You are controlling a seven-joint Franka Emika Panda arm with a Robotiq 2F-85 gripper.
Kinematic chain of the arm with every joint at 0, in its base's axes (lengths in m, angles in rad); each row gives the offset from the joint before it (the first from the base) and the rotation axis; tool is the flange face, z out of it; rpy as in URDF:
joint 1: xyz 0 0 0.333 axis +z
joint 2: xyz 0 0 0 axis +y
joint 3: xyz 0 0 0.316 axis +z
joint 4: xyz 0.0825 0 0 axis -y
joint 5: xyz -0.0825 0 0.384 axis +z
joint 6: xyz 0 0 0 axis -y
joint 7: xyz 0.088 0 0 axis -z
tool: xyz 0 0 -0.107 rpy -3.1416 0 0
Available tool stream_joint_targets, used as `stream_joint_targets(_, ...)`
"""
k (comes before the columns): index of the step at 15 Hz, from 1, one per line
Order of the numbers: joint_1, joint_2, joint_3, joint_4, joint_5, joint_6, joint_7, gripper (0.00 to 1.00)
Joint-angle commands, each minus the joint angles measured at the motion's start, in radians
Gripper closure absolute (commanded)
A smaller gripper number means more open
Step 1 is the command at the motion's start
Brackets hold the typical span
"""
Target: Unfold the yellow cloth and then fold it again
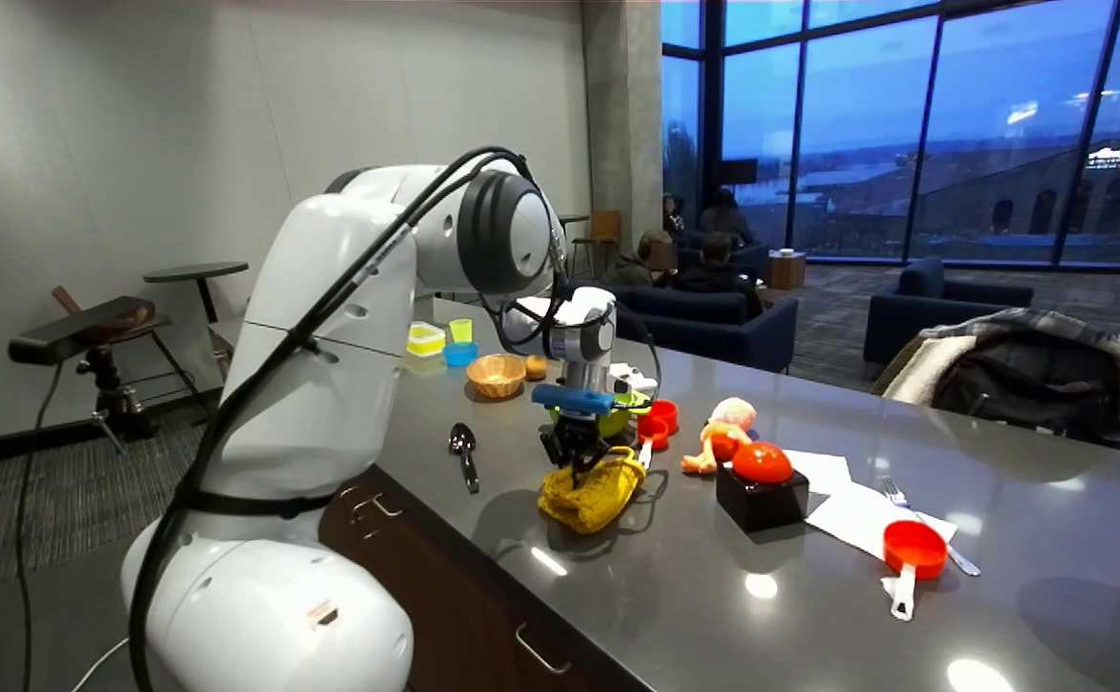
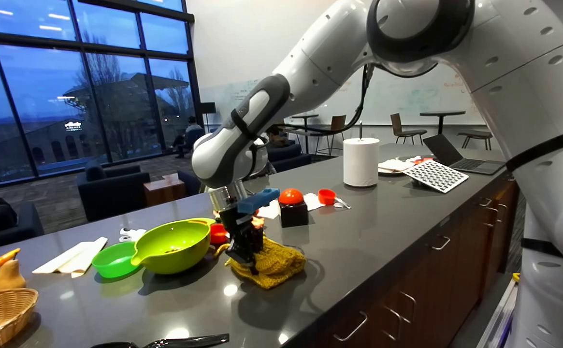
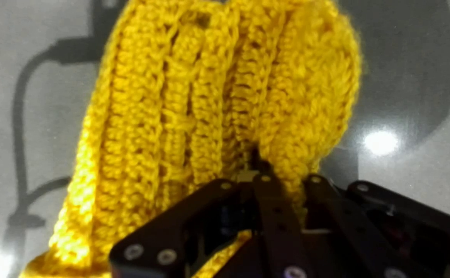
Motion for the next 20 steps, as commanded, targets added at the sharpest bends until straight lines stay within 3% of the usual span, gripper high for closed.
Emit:
stream_joint_targets(1,0.006,-0.047,-0.009,-0.018,-0.009,-0.027,0.000,0.97)
stream_joint_targets(15,-0.035,-0.186,-0.034,-0.061,0.020,-0.045,-0.005,0.97)
stream_joint_targets(20,-0.053,-0.175,-0.027,-0.073,0.059,-0.041,-0.033,0.97)
